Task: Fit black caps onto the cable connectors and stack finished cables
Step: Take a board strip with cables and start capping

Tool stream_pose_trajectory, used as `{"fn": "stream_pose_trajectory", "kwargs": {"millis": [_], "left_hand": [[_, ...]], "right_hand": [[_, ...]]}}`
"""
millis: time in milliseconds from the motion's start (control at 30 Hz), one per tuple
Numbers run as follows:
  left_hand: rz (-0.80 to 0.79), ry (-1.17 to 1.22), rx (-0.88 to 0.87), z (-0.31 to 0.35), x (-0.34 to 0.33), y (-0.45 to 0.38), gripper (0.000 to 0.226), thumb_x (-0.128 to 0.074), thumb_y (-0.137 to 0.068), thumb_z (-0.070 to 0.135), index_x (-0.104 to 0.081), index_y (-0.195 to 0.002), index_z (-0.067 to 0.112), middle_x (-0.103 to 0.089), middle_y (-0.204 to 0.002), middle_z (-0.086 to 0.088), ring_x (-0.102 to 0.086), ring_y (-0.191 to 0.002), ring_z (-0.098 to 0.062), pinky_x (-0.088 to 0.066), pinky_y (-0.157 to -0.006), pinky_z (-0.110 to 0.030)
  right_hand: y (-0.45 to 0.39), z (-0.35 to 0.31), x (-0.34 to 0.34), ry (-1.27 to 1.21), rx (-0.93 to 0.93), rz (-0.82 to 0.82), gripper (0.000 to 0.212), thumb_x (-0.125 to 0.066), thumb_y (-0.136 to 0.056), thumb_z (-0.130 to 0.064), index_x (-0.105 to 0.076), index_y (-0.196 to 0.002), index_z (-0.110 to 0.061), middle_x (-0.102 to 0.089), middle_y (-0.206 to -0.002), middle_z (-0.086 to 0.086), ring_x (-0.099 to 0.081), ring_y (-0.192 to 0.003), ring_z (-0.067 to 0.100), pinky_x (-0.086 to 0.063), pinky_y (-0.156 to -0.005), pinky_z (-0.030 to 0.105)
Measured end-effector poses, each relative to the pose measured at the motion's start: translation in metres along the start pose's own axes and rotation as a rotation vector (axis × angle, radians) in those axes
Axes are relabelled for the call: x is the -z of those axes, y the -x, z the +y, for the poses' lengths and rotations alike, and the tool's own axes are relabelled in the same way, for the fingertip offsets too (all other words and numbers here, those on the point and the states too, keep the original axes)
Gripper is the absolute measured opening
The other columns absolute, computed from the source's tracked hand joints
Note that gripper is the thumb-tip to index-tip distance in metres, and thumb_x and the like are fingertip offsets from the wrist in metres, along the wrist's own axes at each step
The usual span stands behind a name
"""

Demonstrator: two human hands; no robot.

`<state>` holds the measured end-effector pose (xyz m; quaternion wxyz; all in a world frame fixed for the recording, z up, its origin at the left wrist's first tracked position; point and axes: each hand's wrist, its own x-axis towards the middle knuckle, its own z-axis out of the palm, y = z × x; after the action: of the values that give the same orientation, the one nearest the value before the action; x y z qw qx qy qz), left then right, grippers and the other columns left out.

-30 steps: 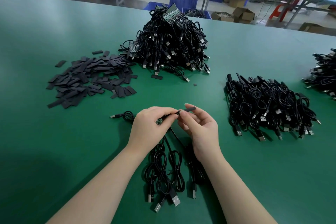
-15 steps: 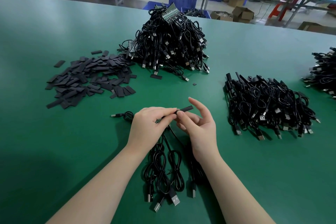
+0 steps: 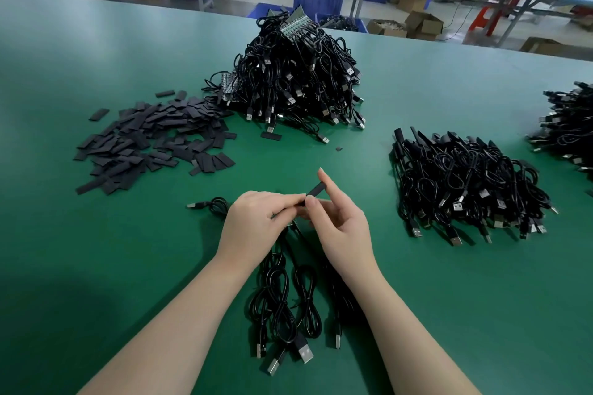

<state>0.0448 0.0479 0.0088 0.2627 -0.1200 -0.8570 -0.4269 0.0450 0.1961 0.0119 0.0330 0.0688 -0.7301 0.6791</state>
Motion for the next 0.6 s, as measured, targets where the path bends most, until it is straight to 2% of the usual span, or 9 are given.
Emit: {"fn": "stream_pose_trajectory", "kwargs": {"millis": [67, 133, 167, 200, 233, 267, 367, 533, 600], "left_hand": [[0.025, 0.011, 0.019, 0.0009, 0.0000, 0.0005, 0.019, -0.068, -0.082, 0.018, -0.079, -0.098, 0.022, -0.075, -0.090, 0.013, -0.065, -0.089, -0.003, -0.056, -0.081, -0.040], [0.061, 0.015, 0.029, 0.0018, 0.0001, -0.0006, 0.020, -0.068, -0.083, 0.019, -0.078, -0.099, 0.022, -0.073, -0.092, 0.017, -0.064, -0.092, -0.001, -0.055, -0.083, -0.036], [0.066, 0.008, 0.025, 0.0020, -0.0005, -0.0012, 0.020, -0.067, -0.083, 0.018, -0.078, -0.100, 0.022, -0.070, -0.092, 0.020, -0.062, -0.093, 0.001, -0.053, -0.084, -0.033], [0.064, -0.006, 0.016, 0.0024, -0.0010, -0.0014, 0.020, -0.067, -0.084, 0.018, -0.078, -0.100, 0.022, -0.069, -0.092, 0.022, -0.061, -0.093, 0.005, -0.052, -0.085, -0.030], [0.061, -0.025, 0.003, 0.0028, -0.0015, -0.0014, 0.020, -0.066, -0.084, 0.018, -0.078, -0.100, 0.022, -0.069, -0.092, 0.022, -0.059, -0.093, 0.008, -0.050, -0.085, -0.027], [0.059, -0.043, -0.007, 0.0030, -0.0017, -0.0012, 0.020, -0.066, -0.083, 0.019, -0.078, -0.099, 0.022, -0.070, -0.092, 0.021, -0.057, -0.093, 0.010, -0.048, -0.086, -0.024], [0.032, -0.056, -0.015, 0.0024, -0.0012, -0.0017, 0.020, -0.069, -0.082, 0.019, -0.078, -0.099, 0.025, -0.073, -0.094, 0.018, -0.061, -0.095, 0.007, -0.044, -0.087, -0.018], [-0.078, -0.104, 0.013, 0.0012, -0.0035, -0.0026, 0.038, -0.077, -0.081, 0.022, -0.070, -0.118, 0.028, -0.072, -0.105, 0.016, -0.064, -0.100, -0.002, -0.045, -0.093, -0.030], [-0.079, -0.166, 0.018, -0.0004, -0.0033, -0.0042, 0.029, -0.076, -0.083, 0.023, -0.073, -0.112, 0.028, -0.073, -0.102, 0.015, -0.065, -0.098, -0.006, -0.046, -0.092, -0.035]], "right_hand": [[0.0009, 0.0000, -0.0008, 0.024, -0.009, -0.018, 0.058, -0.064, -0.095, -0.026, -0.037, -0.140, -0.050, -0.075, -0.100, -0.016, -0.068, -0.100, -0.001, -0.048, -0.085, 0.008], [0.0023, 0.0008, -0.0037, 0.042, -0.038, -0.023, 0.065, -0.065, -0.094, -0.030, -0.030, -0.147, -0.044, -0.074, -0.100, -0.022, -0.066, -0.100, -0.005, -0.047, -0.083, 0.007], [0.0024, 0.0004, -0.0055, 0.053, -0.048, -0.015, 0.060, -0.066, -0.093, -0.031, -0.037, -0.145, -0.041, -0.074, -0.099, -0.022, -0.067, -0.099, -0.005, -0.048, -0.083, 0.010], [0.0016, 0.0004, -0.0060, 0.071, -0.046, 0.002, 0.044, -0.066, -0.093, -0.031, -0.053, -0.135, -0.038, -0.075, -0.095, -0.020, -0.068, -0.096, -0.003, -0.050, -0.083, 0.015], [0.0006, -0.0007, -0.0062, 0.078, -0.038, 0.020, 0.025, -0.066, -0.093, -0.029, -0.066, -0.117, -0.038, -0.076, -0.092, -0.017, -0.070, -0.092, 0.000, -0.051, -0.083, 0.019], [0.0005, -0.0016, -0.0059, 0.066, -0.032, 0.024, 0.014, -0.067, -0.093, -0.026, -0.072, -0.101, -0.038, -0.076, -0.090, -0.014, -0.071, -0.090, 0.003, -0.052, -0.082, 0.021], [0.0009, -0.0044, -0.0031, -0.017, -0.032, 0.035, 0.017, -0.068, -0.093, -0.021, -0.077, -0.084, -0.033, -0.077, -0.086, -0.008, -0.072, -0.085, 0.006, -0.052, -0.076, 0.016], [-0.0026, -0.0074, 0.0005, -0.176, -0.122, 0.139, 0.021, -0.068, -0.092, -0.017, -0.077, -0.075, -0.025, -0.076, -0.079, -0.003, -0.069, -0.072, 0.006, -0.049, -0.065, 0.013], [-0.0045, -0.0075, 0.0026, -0.246, -0.169, 0.200, 0.015, -0.069, -0.092, -0.019, -0.076, -0.078, -0.020, -0.077, -0.081, 0.000, -0.070, -0.074, 0.008, -0.051, -0.065, 0.015]]}}
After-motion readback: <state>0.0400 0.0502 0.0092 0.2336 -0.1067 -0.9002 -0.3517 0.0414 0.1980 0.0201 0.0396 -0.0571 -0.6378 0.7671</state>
